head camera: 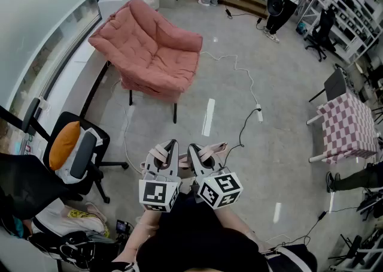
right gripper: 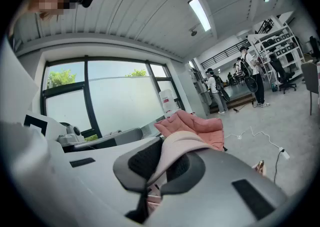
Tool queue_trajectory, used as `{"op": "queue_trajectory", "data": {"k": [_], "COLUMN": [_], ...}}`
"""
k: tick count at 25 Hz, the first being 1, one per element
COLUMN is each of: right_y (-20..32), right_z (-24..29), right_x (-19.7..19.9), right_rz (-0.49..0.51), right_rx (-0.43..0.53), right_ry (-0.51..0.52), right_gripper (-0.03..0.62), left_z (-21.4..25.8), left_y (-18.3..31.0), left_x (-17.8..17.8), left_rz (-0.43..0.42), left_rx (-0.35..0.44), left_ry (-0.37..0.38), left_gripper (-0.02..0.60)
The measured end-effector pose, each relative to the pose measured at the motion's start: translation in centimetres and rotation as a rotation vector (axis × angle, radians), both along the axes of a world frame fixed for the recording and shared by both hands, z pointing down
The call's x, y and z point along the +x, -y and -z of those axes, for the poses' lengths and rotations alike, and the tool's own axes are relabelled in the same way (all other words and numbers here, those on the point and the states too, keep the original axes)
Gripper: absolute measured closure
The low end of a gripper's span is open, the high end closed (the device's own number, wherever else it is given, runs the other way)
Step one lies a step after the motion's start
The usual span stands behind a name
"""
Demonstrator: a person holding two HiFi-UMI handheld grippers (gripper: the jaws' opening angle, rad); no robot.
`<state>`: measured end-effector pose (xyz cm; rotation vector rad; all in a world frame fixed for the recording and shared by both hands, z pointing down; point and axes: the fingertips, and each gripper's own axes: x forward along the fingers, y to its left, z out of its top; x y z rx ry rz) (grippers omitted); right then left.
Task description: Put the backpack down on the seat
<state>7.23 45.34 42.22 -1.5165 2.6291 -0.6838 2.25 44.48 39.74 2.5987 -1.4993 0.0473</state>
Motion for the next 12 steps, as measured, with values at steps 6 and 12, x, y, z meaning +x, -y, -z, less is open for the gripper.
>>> {"op": "queue_trajectory", "data": {"k": [6, 12], "right_y": [-0.55, -0.99], "right_z": [-0.04, 0.43], "right_x": [-0.29, -0.41], "right_rz": [-0.004, -0.019], "right_rx": [0.003, 0.013], "right_ry": [-0.002, 0.023], "right_gripper": [0.562, 0.562], "left_z": [-0.16, 0.39], "left_y": [-0.5, -0.86], "left_x": [-0.31, -0.52], "left_rz": [-0.005, -0.011], "left_rx": [-0.005, 0.01], "left_ry": [-0.012, -0.027], "left_gripper": [0.566, 0.566]}}
